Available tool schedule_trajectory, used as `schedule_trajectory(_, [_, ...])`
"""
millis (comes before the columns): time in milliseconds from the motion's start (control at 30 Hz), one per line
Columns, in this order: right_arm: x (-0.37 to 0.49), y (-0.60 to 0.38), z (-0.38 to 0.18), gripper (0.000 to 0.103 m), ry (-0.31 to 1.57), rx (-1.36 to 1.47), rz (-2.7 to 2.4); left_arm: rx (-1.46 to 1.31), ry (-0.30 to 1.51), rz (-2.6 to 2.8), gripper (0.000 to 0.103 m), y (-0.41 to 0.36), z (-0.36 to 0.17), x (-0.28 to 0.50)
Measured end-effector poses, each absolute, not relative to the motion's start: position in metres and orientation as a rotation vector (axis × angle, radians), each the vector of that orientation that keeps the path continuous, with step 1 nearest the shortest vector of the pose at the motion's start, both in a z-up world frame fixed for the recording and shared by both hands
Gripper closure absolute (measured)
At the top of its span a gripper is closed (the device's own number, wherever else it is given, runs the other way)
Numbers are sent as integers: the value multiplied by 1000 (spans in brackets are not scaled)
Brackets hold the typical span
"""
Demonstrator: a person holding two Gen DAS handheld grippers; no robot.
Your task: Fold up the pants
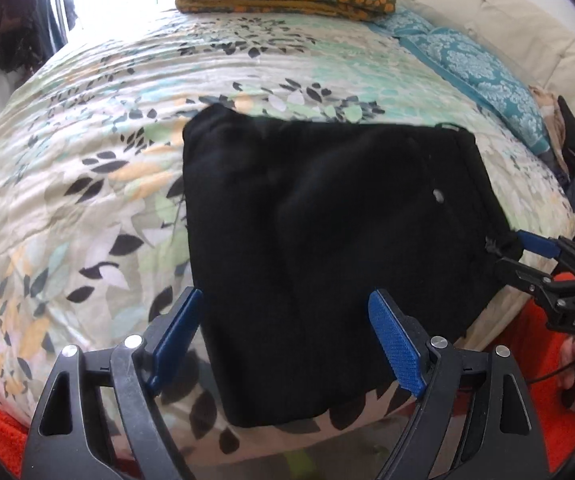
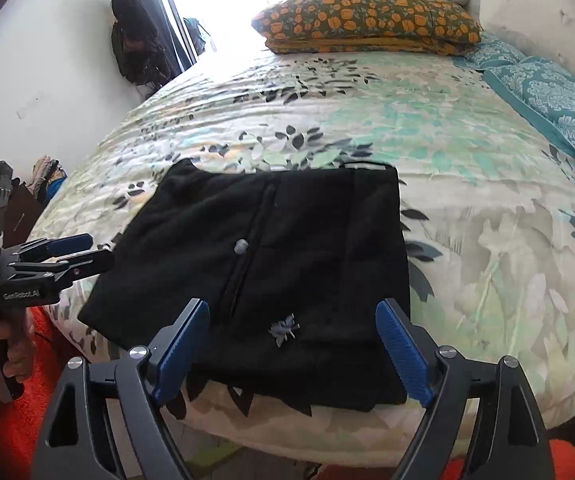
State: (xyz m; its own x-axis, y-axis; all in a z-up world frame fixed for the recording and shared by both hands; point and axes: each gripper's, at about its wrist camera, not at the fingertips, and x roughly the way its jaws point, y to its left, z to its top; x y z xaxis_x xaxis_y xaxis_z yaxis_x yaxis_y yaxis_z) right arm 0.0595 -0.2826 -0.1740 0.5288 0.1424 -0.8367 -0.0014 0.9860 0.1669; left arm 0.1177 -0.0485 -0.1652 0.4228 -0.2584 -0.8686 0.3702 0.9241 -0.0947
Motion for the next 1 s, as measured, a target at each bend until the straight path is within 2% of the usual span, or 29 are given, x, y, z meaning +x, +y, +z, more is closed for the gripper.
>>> schedule_trajectory(67, [54, -288, -187, 16, 1008, 193, 79, 104, 1040, -368, 16, -46, -173, 111])
schedule_trajectory(200, [43, -286, -156, 15, 922, 131, 7, 54, 1015, -367, 17, -33, -150, 107])
schedule_trajectory(233, [40, -285, -149, 13, 901, 109, -20, 58, 983, -358, 17, -29, -141, 106])
schedule_trajectory(300, [34, -283, -141, 2, 885, 71, -102, 57, 941, -341, 17, -20, -129, 103])
schedule_trajectory(333, [32, -283, -139, 0, 882, 64, -131, 51, 935, -334, 17, -16, -126, 102])
schedule_trajectory(567, [27, -284, -146, 0, 926, 14, -228, 25, 957, -257, 17, 7, -132, 100])
schedule_trajectory(1000, [19, -290, -141, 0, 888, 11, -263, 25, 967, -251, 17, 7, -132, 94])
